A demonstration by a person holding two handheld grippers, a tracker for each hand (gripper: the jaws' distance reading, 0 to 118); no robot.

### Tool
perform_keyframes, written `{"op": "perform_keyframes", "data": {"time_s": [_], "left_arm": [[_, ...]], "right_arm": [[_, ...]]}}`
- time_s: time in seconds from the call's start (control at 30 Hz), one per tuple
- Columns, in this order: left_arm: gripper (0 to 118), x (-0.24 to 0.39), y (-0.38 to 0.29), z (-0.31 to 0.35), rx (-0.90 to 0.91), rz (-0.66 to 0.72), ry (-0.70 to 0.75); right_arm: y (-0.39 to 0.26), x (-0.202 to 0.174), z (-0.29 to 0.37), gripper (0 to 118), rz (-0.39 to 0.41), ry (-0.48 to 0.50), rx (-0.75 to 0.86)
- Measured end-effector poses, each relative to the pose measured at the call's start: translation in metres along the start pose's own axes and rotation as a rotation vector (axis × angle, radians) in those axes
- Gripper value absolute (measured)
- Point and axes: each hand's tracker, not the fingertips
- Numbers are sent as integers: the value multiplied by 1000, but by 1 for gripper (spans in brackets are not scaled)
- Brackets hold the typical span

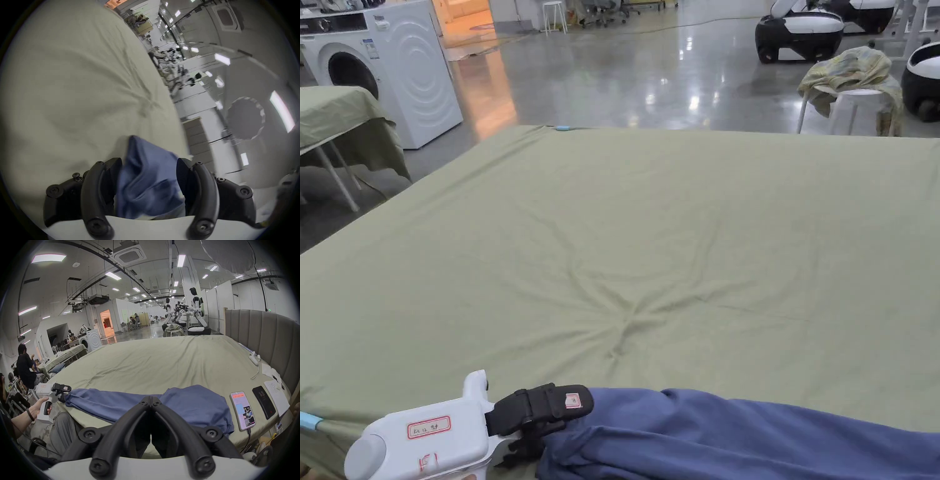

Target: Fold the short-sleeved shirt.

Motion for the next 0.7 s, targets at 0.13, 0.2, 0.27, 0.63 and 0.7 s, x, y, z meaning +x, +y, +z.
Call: {"op": "perform_keyframes", "data": {"time_s": [0.13,0.2,0.27,0.63,0.7], "left_arm": [[46,-3,0,-23,-14,74,-5],[11,-2,0,-32,-16,111,73],[10,-3,2,-31,-12,99,63],[9,87,46,54,144,-148,110],[9,108,54,69,148,-248,226]], "right_arm": [[2,-2,6,0,9,-14,-19],[2,-3,7,0,16,-20,-30],[2,-2,10,0,21,-20,-34],[0,2,5,0,-39,-12,-41],[0,-1,7,0,-39,-5,-48]]}}
